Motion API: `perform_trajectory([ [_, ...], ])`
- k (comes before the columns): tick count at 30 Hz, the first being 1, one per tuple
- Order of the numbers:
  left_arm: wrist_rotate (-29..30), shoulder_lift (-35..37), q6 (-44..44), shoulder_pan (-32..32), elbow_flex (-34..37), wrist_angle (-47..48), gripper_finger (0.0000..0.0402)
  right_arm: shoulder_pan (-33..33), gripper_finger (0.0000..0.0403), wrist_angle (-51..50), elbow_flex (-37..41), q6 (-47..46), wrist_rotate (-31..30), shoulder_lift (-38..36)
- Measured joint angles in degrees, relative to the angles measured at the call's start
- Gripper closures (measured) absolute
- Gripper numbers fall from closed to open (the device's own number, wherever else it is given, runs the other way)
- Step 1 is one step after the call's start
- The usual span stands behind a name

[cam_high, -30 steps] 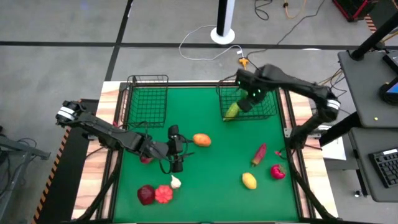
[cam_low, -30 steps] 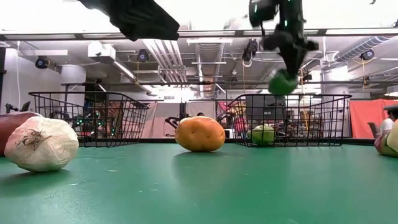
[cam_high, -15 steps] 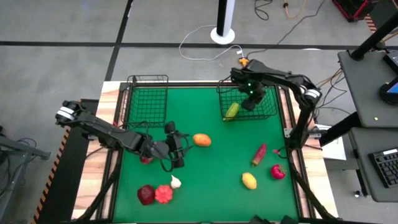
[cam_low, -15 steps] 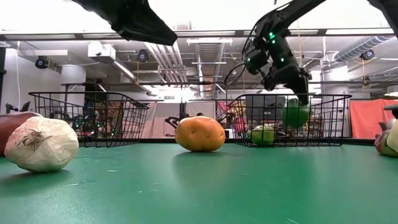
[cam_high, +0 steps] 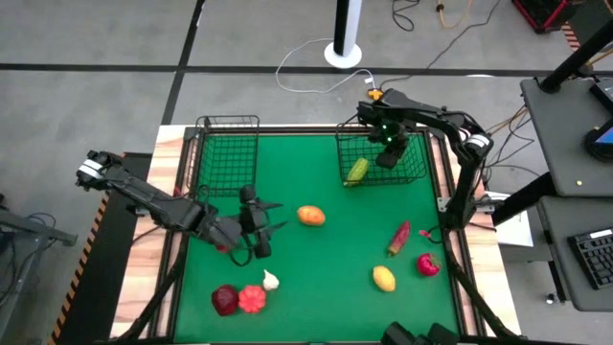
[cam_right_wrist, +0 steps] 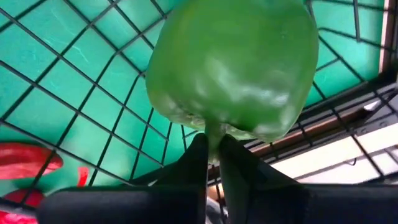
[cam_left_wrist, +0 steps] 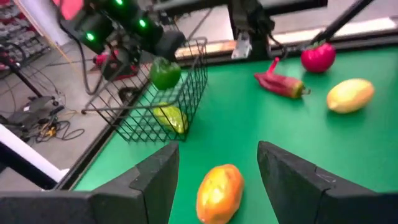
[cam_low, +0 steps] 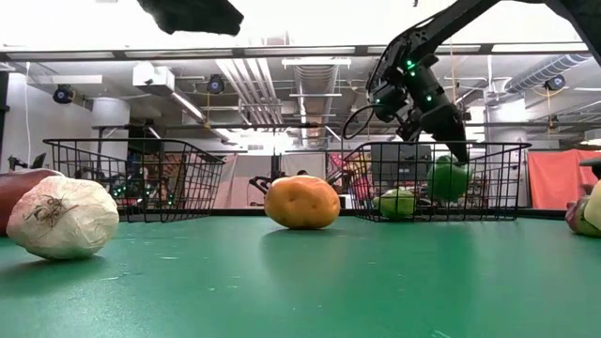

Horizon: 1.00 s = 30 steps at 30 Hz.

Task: Sort produce into baskets
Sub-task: Put the green bell pepper into the right wire basket

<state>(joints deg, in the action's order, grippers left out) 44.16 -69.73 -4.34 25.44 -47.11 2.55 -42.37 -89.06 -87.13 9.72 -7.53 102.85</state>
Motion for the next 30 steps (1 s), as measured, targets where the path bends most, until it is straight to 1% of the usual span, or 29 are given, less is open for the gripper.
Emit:
perform_trajectory([
  [4,1.8,2.6,1.2,2.4,0.0,-1.9,0.0201,0.0,0.0385,1.1,0.0,1.4,0.0,0.4],
  [11,2.0,6.2,2.4,4.8,0.0,-1.5,0.0201,0.1,0.0385,1.1,0.0,4.0,0.0,3.2],
  [20,2.0,6.4,2.4,5.3,0.0,-0.6,0.0201,0.0,0.0384,1.1,0.1,4.5,0.0,4.3],
  [23,2.0,6.0,2.3,5.3,0.0,-0.4,0.0201,0.1,0.0372,1.1,0.1,3.9,0.0,4.2],
  [30,2.0,5.9,1.7,5.3,0.0,-0.1,0.0201,0.1,0.0315,2.7,0.1,3.0,0.0,4.2],
])
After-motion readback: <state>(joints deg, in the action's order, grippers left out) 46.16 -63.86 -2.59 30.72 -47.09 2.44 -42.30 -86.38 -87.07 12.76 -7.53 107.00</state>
